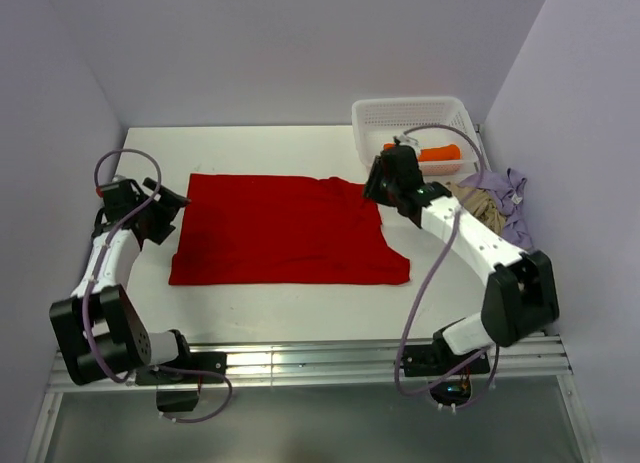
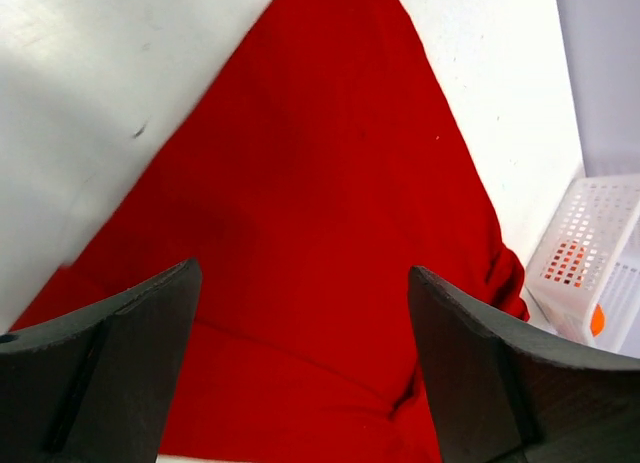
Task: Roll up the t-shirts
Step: Fold the tshirt
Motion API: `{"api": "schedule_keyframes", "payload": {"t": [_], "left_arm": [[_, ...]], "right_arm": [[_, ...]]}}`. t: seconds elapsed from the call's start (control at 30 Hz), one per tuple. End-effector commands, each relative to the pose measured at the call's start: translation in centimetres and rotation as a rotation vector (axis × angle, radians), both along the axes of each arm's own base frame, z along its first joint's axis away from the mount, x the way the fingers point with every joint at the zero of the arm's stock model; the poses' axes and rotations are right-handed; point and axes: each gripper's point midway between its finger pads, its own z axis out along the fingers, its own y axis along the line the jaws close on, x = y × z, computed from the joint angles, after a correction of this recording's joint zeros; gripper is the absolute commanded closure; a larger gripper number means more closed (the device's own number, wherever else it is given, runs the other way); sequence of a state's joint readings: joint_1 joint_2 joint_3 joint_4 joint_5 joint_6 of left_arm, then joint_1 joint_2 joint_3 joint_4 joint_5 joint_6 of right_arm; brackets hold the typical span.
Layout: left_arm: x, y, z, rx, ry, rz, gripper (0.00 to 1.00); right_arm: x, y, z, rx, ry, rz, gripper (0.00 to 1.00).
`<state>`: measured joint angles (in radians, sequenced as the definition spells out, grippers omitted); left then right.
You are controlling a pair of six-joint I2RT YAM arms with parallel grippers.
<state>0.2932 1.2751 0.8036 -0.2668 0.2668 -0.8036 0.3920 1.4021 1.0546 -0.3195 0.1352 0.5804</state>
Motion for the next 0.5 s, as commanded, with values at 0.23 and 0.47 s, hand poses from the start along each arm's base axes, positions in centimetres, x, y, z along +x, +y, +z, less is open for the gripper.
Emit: {"api": "schedule_keyframes", "payload": {"t": [0.23, 0.47], "left_arm": [[8.3, -1.3, -0.8, -0.013, -0.022, -0.071, 0.14], [10.0, -3.7, -4.0, -0.013, 0.032, -0.131, 0.14]], "right_arm": [[6.6, 4.3, -2.7, -0.381, 0.05, 0.196, 0.55], [8.8, 4.9, -5.7, -0.51, 0.117, 0.224, 0.5]]}}
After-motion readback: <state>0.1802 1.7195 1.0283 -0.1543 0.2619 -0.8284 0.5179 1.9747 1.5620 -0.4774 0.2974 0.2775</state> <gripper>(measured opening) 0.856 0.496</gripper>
